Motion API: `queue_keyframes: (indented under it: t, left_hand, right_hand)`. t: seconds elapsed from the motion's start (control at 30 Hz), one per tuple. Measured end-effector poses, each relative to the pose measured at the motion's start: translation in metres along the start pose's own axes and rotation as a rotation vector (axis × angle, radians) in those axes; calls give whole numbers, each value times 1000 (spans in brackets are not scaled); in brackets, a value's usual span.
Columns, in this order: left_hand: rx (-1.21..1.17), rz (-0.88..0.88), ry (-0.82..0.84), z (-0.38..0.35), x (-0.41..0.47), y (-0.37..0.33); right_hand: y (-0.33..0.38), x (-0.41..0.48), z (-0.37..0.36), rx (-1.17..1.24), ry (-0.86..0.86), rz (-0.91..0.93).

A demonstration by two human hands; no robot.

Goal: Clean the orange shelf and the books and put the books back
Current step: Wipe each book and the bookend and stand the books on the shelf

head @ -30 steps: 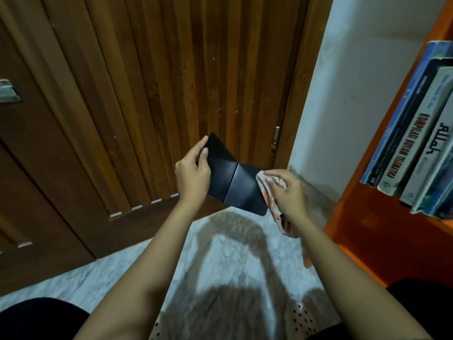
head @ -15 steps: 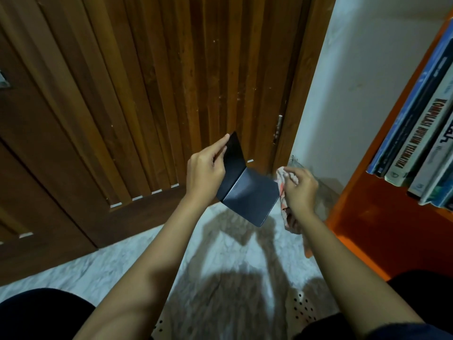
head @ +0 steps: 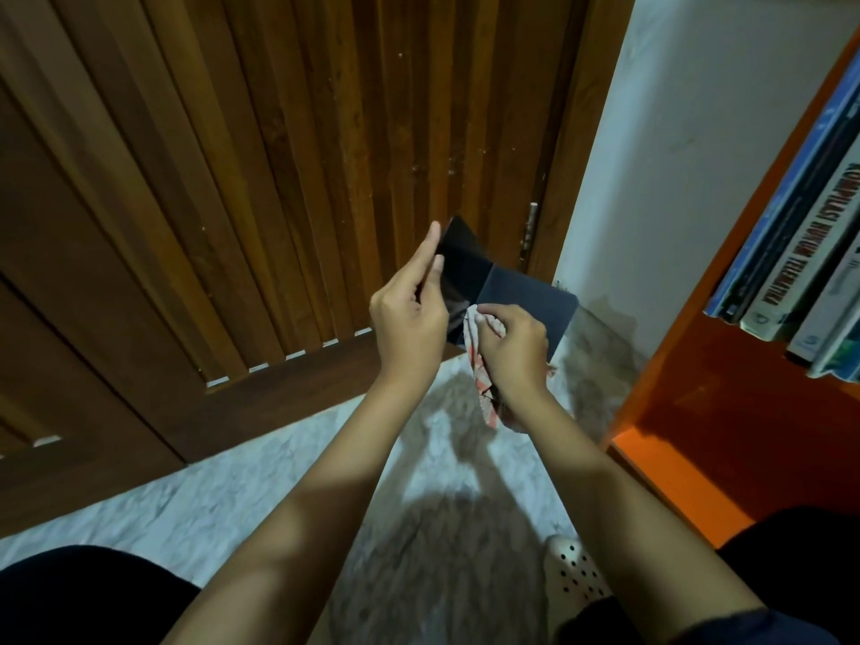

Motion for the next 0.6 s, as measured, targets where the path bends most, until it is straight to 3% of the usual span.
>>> queue_keyframes:
  t: [0.23,0.37,0.47,0.6]
  left_hand:
    - [-74,115,-52,2,5,-2]
    - [-71,216,-78,6,-1,8]
    - [-82,344,-178,12,1,15]
    - [-171,568,-319,17,5,28]
  right_hand:
    - [5,-1,-11,-123,136,122]
    - [-4,-9,-19,-40,265,107]
    - [-4,-15,-9,169,182,43]
    - [8,-23,1,325,103,133]
Point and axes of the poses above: each hand's wrist, its own x-axis towards the middle knuckle, its own z-axis out of the back of the hand, y = z × x, the point moved 4 cm from there along x, towards the middle knuckle, and after that the axes turned 6 degrees about -x, right-handed, at the moved point
